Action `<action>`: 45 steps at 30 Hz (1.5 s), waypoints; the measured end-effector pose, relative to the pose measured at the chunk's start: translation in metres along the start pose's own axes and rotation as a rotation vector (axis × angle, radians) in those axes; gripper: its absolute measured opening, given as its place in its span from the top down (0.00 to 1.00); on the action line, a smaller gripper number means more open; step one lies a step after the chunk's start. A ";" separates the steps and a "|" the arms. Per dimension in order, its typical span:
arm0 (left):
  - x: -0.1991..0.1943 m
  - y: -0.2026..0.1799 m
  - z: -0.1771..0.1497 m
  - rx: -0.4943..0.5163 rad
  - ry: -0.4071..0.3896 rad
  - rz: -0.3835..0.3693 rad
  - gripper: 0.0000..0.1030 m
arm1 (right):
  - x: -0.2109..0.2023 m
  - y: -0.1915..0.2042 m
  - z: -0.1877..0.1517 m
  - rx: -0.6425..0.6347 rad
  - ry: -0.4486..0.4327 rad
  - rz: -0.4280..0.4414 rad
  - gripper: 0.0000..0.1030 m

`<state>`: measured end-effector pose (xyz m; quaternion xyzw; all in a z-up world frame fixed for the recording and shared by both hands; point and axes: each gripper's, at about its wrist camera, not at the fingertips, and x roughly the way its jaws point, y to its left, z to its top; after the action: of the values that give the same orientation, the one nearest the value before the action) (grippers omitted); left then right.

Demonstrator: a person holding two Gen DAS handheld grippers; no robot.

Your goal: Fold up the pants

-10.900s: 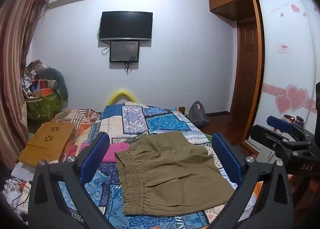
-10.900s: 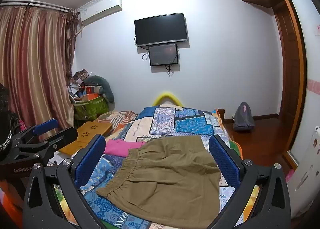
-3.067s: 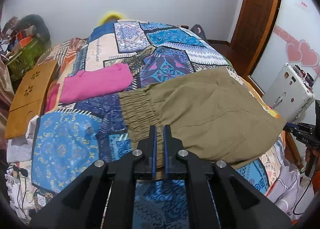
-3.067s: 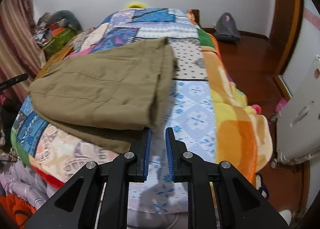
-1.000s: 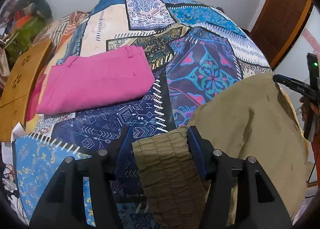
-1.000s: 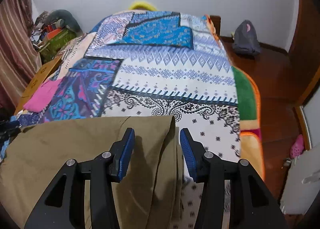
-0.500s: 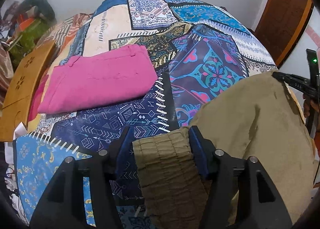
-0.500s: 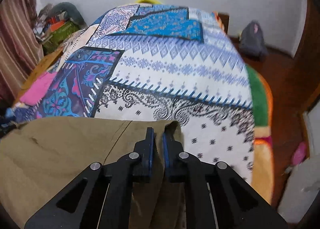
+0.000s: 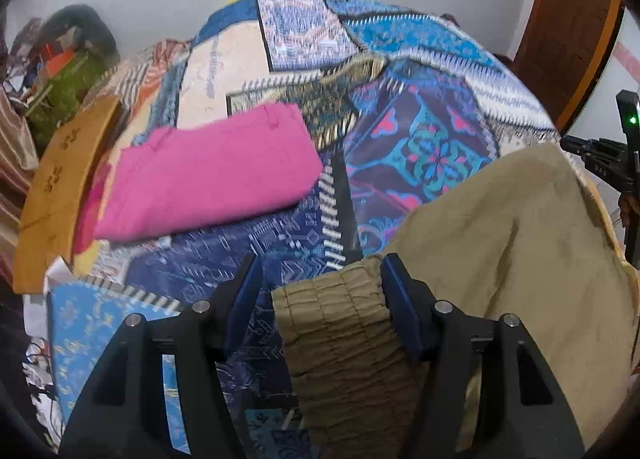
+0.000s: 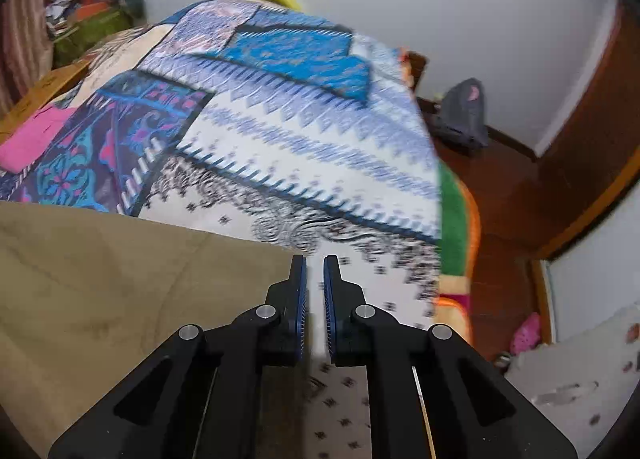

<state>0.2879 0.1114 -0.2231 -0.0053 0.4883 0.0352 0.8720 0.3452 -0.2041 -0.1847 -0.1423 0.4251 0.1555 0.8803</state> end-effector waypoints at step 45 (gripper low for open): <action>-0.085 -0.030 -0.089 0.019 -0.012 -0.121 0.67 | -0.125 0.159 -0.004 -0.066 -0.105 0.438 0.57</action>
<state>0.1701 0.0723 -0.1974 -0.0262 0.4823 -0.0222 0.8753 0.2055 -0.0795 -0.1066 -0.0671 0.3942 0.3640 0.8412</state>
